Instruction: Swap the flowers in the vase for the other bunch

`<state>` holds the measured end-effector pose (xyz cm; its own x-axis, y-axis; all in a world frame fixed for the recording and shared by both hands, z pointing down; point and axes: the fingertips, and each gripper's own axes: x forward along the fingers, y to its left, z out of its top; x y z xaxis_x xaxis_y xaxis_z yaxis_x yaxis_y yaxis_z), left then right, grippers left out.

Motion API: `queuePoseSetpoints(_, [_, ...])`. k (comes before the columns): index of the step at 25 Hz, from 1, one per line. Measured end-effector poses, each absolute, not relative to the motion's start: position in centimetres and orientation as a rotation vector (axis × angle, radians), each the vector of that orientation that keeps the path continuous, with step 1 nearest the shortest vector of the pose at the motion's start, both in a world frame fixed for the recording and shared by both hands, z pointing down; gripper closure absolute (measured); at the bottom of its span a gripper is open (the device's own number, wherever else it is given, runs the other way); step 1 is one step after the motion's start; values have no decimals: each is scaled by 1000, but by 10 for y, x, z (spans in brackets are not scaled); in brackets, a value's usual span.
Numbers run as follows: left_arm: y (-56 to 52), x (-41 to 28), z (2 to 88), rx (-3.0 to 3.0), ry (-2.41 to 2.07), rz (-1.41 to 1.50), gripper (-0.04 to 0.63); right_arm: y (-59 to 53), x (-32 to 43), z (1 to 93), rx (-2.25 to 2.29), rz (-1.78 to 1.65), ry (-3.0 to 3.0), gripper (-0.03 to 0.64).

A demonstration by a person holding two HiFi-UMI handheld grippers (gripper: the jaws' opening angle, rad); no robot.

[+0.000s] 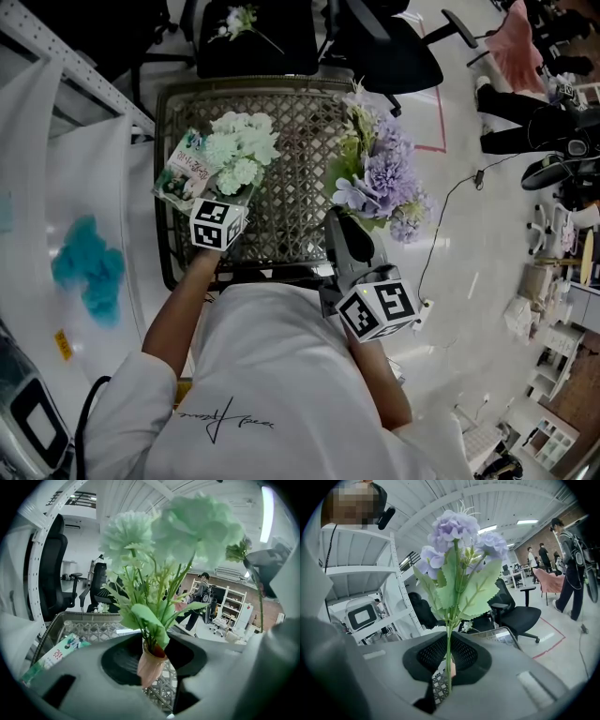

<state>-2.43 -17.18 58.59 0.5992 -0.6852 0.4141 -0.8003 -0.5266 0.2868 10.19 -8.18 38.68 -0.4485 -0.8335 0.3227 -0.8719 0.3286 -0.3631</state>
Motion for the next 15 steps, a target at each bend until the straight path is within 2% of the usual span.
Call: queuePoseSetpoints(15, [-173, -26, 590, 2370, -1173, 340, 486, -82, 103, 390, 1614, 758, -2493, 586])
